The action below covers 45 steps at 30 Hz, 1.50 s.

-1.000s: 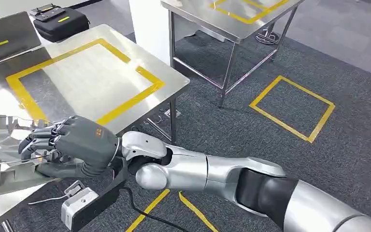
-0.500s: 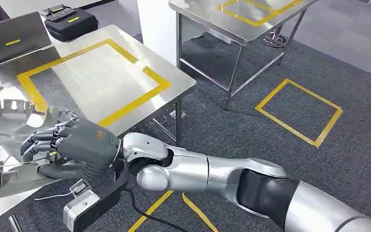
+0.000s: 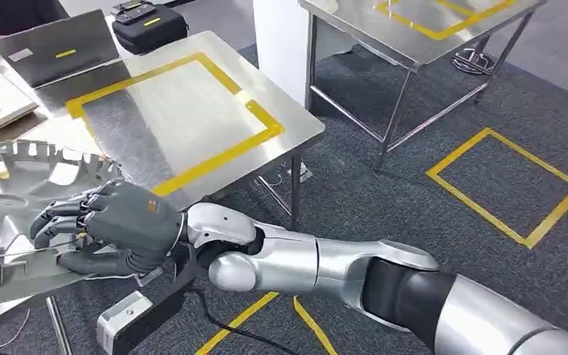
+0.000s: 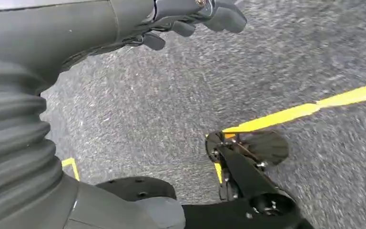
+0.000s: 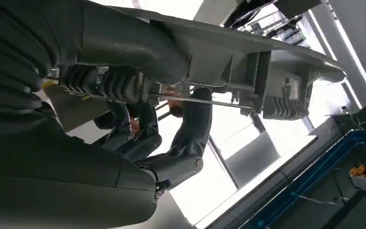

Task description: Take the parts from the cabinet and place them on the table.

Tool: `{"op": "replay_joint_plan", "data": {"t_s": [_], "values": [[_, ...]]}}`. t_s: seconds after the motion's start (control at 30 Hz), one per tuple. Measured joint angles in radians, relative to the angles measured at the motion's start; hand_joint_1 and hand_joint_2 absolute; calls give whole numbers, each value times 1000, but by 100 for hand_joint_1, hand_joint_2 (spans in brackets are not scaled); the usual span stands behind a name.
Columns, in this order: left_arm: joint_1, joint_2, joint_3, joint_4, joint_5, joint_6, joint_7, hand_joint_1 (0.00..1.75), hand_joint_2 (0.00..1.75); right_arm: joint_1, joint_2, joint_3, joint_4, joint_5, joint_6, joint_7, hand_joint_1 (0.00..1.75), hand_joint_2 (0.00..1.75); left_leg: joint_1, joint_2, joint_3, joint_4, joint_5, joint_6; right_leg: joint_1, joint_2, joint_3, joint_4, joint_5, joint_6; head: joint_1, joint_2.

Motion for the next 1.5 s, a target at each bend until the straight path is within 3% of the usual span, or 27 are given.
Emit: {"op": "replay_joint_plan", "data": {"t_s": [0.03, 0.07, 0.1, 0.13, 0.23, 0.27, 0.3, 0.33, 0.4, 0.43, 0.47, 0.5, 0.57, 0.6, 0.67, 0.7, 0.83, 1.03, 1.13, 1.2, 1.23, 1.27, 1.3, 1.37, 1.4, 1.43, 1.5], "values": [[0, 2, 0, 0, 0, 0, 0, 0, 175, 0, 0, 0, 0, 0, 0, 0, 175, 175, 0, 10, 46, -88, 44, 3, 0, -10, 3, 2, -4, 2, 0, 0], [-1, 2, 0, 0, 0, 0, 0, 0, 175, 0, 0, 0, 0, 0, 0, 0, 175, 175, -4, 49, 100, -186, 81, 9, 2, -19, 8, 4, -9, 6, 0, 0], [-5, 2, 0, 0, 0, 0, 0, 0, 175, -1, 0, 0, 0, 0, -1, 0, 175, 175, -19, 81, 108, -210, 61, 18, 12, -27, 8, 7, -13, 13, -3, 0], [-7, 2, 0, 0, 0, 0, 0, 0, 175, -2, -2, 0, 0, 2, -1, 1, 175, 175, -15, 63, 110, -213, 68, 31, 13, -35, 8, 7, -13, 15, -1, 0], [-2, 2, 1, 0, 0, 0, 5, 0, 175, -2, -2, 0, 0, 2, -2, 0, 175, 175, -14, 33, 107, -214, 70, 46, 15, -63, 18, 1, -17, 29, -1, 0], [0, 0, 1, 0, 0, 0, 8, 0, 175, -2, -3, 0, 0, 2, -2, 0, 175, 175, -5, 22, 114, -222, 74, 54, 10, -53, 17, 9, -27, 38, 0, 0], [-2, 0, 2, 0, 1, 0, 10, 0, 175, -2, -3, 0, 0, 2, -2, 0, 175, 175, -3, 13, 115, -222, 75, 58, 7, -8, 6, 42, -49, 44, -2, 0], [-5, 2, 2, 0, 3, 0, 11, 0, 175, -2, -5, 0, 0, 1, -2, 0, 175, 175, -1, 2, 114, -222, 76, 61, 5, 22, -28, 115, -88, 48, 2, 0], [-7, 0, 3, 0, 3, 0, 17, 0, 175, 3, -12, 0, 1, -6, -3, 2, 175, 175, -2, -15, 112, -221, 75, 65, 3, 42, -110, 279, -152, 53, 5, 0], [-5, 0, 3, 0, 3, 0, 20, 0, 175, 8, -13, 0, 3, -12, -5, 8, 175, 175, -2, -24, 112, -220, 75, 65, 3, 44, -135, 321, -157, 53, 5, 0], [-3, -1, 3, 0, 3, 0, 21, 0, 175, 12, -13, 0, 5, -19, -5, 11, 175, 175, -2, -31, 112, -219, 74, 65, 3, 45, -138, 314, -137, 52, 5, 0], [-3, -1, 3, 0, 3, 0, 25, 0, 175, 13, -13, -1, 8, -23, -5, 12, 175, 175, -1, -38, 112, -217, 74, 64, 2, 45, -119, 259, -97, 50, 6, 0], [-4, -2, 3, 0, 3, 0, 27, 0, 175, 13, -13, -2, 9, -30, -5, 14, 175, 175, -1, -49, 113, -213, 71, 58, 1, 50, -31, 65, 1, 42, 6, 0], [-4, -2, 3, 0, 3, 0, 27, 0, 175, 13, -13, -4, 10, -31, -5, 15, 175, 175, -3, -52, 112, -211, 69, 53, 2, 59, -8, 16, -6, 39, 5, 0], [-4, -2, 3, 0, 3, 0, 28, 0, 175, 12, -12, -7, 12, -32, -6, 17, 175, 175, -7, -55, 106, -208, 69, 42, 3, 58, -7, 7, 0, 35, 5, 0], [-2, -1, 3, 0, 3, 0, 29, 0, 175, 12, -12, -8, 15, -32, -6, 19, 175, 175, -8, -53, 107, -208, 65, 55, 3, 58, -7, 6, 2, 38, 5, 0], [-4, -3, 3, 0, 0, 0, 29, 0, 175, 12, -12, -9, 21, -32, -6, 27, 175, 175, -7, -51, 113, -218, 72, 45, 5, 59, -7, 6, 3, 29, 5, 0], [-4, -1, 3, 0, -6, 0, 35, 0, 175, 15, -12, -11, 29, -32, -8, 30, 175, 175, -7, -50, 113, -218, 71, 45, 4, 60, -8, 7, 3, 29, 5, 0], [-4, -1, 3, 0, -8, 0, 37, 0, 175, 15, -12, -12, 29, -30, -9, 31, 175, 175, -10, -50, 110, -214, 70, 47, 2, 60, -8, 6, 3, 31, 5, 0], [-5, -1, 3, -1, -9, 0, 37, 0, 175, 15, -12, -14, 29, -29, -9, 31, 175, 175, -12, -49, 111, -219, 67, 52, 1, 59, -5, -2, 2, 39, 5, 0], [-5, -3, 3, -2, -9, 0, 37, 0, 175, 15, -12, -16, 29, -29, -9, 31, 175, 175, 1, -48, 123, -234, 76, 55, 7, 59, 0, -3, -1, 44, 6, 0], [-5, -5, 3, -2, -9, 0, 37, 0, 175, 14, -12, -18, 29, -29, -9, 31, 175, 175, 3, -46, 130, -243, 77, 57, 6, 58, -7, 17, -11, 48, 6, 0], [-7, -5, 3, -2, -10, 0, 37, 0, 175, 10, -12, -19, 29, -29, -9, 31, 175, 175, 5, -44, 131, -243, 78, 61, 4, 57, -35, 73, -45, 51, 10, 0], [-7, -5, 3, -2, -10, 0, 37, 0, 175, 14, -13, -20, 29, -29, -9, 31, 175, 175, 6, -42, 131, -241, 75, 63, -2, 56, -122, 238, -117, 60, 13, 0], [-6, -5, 3, -2, -11, 0, 37, 0, 175, 17, -13, -20, 30, -29, -9, 31, 175, 175, 6, -42, 130, -239, 73, 62, -4, 56, -155, 295, -130, 64, 13, 0], [-6, -5, 3, -2, -12, 0, 37, 0, 175, 18, -14, -20, 31, -29, -9, 31, 175, 175, 7, -42, 131, -237, 69, 60, -6, 56, -165, 304, -117, 66, 13, 0], [-6, -7, 3, -2, -15, 0, 37, 0, 175, 18, -15, -20, 31, -29, -9, 32, 175, 175, 11, -45, 134, -228, 60, 53, -9, 56, -109, 181, -36, 68, 13, 0]]}}
